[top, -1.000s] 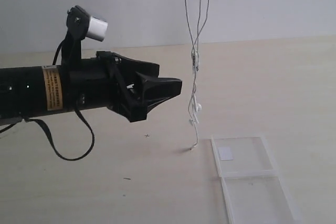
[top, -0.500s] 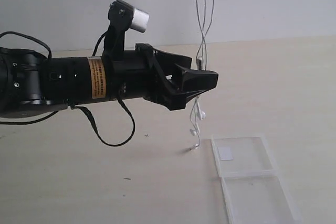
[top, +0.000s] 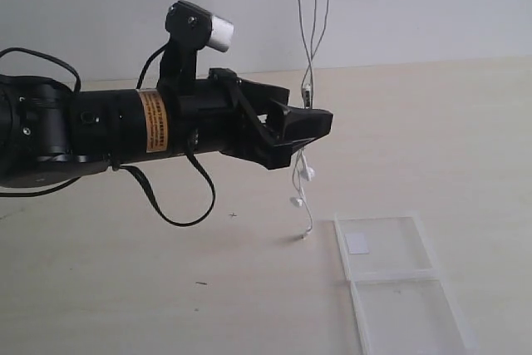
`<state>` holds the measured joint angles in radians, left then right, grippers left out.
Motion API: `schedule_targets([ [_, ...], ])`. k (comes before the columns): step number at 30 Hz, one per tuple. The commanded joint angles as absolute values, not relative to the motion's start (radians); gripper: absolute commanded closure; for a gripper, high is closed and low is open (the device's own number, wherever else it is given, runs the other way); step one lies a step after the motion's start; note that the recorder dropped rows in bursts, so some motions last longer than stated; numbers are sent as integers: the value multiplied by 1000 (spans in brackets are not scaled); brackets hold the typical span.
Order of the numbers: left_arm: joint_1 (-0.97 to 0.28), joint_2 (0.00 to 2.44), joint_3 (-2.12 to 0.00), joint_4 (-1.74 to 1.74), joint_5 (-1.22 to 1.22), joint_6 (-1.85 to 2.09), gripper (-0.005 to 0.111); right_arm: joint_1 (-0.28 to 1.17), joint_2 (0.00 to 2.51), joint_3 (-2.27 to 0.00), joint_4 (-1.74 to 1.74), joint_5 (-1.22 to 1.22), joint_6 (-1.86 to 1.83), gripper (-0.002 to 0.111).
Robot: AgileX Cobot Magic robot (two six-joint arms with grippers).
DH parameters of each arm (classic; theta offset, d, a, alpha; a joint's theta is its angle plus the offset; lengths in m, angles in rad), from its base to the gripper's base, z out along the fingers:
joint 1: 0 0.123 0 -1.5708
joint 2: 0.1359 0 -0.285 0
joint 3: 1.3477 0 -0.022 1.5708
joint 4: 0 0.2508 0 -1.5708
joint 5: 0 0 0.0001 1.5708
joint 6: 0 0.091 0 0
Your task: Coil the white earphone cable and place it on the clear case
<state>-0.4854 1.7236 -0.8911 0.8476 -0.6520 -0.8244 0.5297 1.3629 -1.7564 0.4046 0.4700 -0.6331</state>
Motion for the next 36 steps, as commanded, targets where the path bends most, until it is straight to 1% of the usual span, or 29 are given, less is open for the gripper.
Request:
schedule_targets([
  [1,-488,1729,-898,820,-639,-810,37,524,1361,-1764,421,438,-628,108],
  [7,-488,1777,-936,823,-672,-817,37,524,1361,-1764,426,438,-628,108],
  [15,-488,1779,-970,826,-672,-816,37,524,1361,-1764,428,438,-628,108],
  [17,-488,1779,-973,826,-670,-834,40,524,1361,-1764,428,438,-628,108],
  [22,-490,1798,-973,836,-683,-851,62,524,1361,-1764,430,438,-628,108],
  [29,-490,1804,-976,820,-704,-852,82,524,1358,-1764,434,458,-627,108],
  [34,-490,1804,-976,820,-716,-852,106,524,1327,-1764,434,475,-625,108],
  [36,-490,1804,-976,822,-717,-852,107,524,1306,-1764,429,494,-625,108],
])
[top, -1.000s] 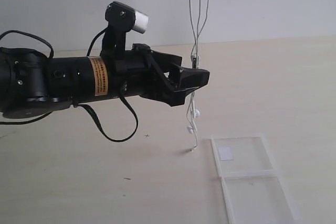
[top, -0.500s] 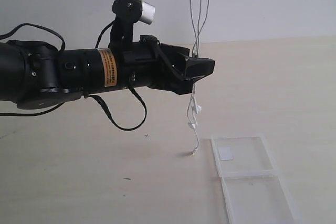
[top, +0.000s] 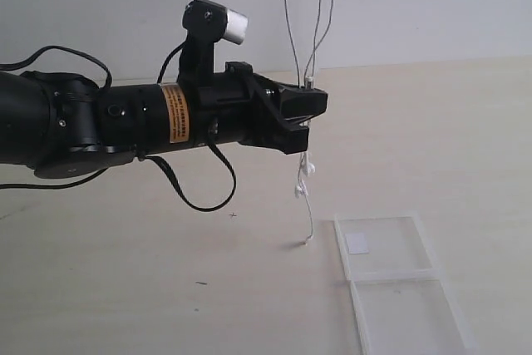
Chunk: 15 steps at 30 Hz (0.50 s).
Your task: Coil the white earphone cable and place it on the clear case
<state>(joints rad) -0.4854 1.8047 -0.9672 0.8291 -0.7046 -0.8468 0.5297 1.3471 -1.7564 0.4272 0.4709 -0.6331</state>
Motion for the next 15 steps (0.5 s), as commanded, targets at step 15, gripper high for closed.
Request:
schedule_targets([
  [15,-488,1790,-976,796,-737,-919,107,524,1109,-1759,293,957,-462,108],
])
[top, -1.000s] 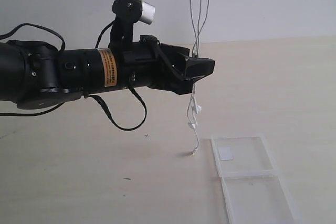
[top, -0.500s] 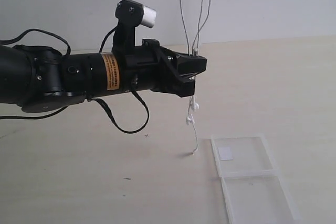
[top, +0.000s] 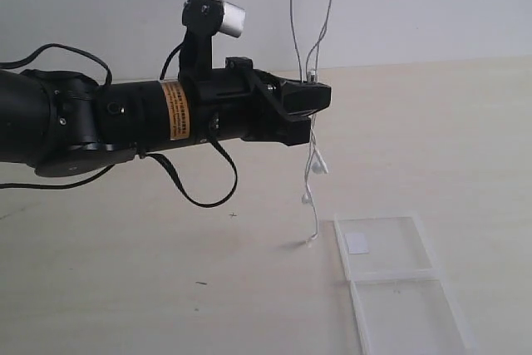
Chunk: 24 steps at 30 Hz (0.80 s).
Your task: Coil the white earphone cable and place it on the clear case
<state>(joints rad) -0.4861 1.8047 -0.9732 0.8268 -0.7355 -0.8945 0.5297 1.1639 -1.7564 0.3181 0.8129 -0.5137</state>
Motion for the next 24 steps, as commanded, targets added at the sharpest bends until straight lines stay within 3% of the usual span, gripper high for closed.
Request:
schedule_targets([
  [1,-488,1786,-976,796,-737,-919,107,524,1090,-1747,293,971,-453,108],
  [9,-488,1698,-983,794,-575,-919,107,524,890,-1461,245,960,-362,108],
  [19,-488,1595,-982,830,-459,-936,107,524,720,-950,65,731,-157,108],
  [24,-488,1576,-982,944,-410,-1033,107,524,711,-818,-71,556,-30,108],
])
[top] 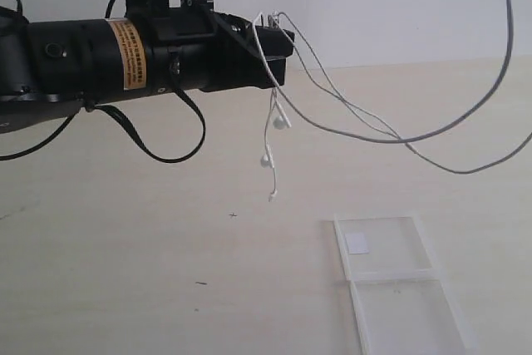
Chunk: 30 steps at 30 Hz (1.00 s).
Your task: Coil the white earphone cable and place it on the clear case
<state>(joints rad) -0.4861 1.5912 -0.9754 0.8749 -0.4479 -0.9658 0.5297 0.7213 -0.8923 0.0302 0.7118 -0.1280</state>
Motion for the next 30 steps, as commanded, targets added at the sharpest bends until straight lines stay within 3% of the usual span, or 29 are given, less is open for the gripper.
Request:
schedule_targets([
  [1,-488,1576,-982,961,-395,-1050,107,524,711,-815,-85,521,-10,108],
  [7,-488,1576,-982,970,-370,-1062,107,524,694,-884,-213,430,139,108],
  [14,-488,1576,-982,970,-376,-1062,107,524,694,-899,-704,615,521,108],
  [22,-488,1558,-982,965,-454,-1077,107,524,713,-833,-573,671,410,108],
  [30,-488,1522,-998,959,-480,-1130,107,524,742,-775,-197,514,127,108],
])
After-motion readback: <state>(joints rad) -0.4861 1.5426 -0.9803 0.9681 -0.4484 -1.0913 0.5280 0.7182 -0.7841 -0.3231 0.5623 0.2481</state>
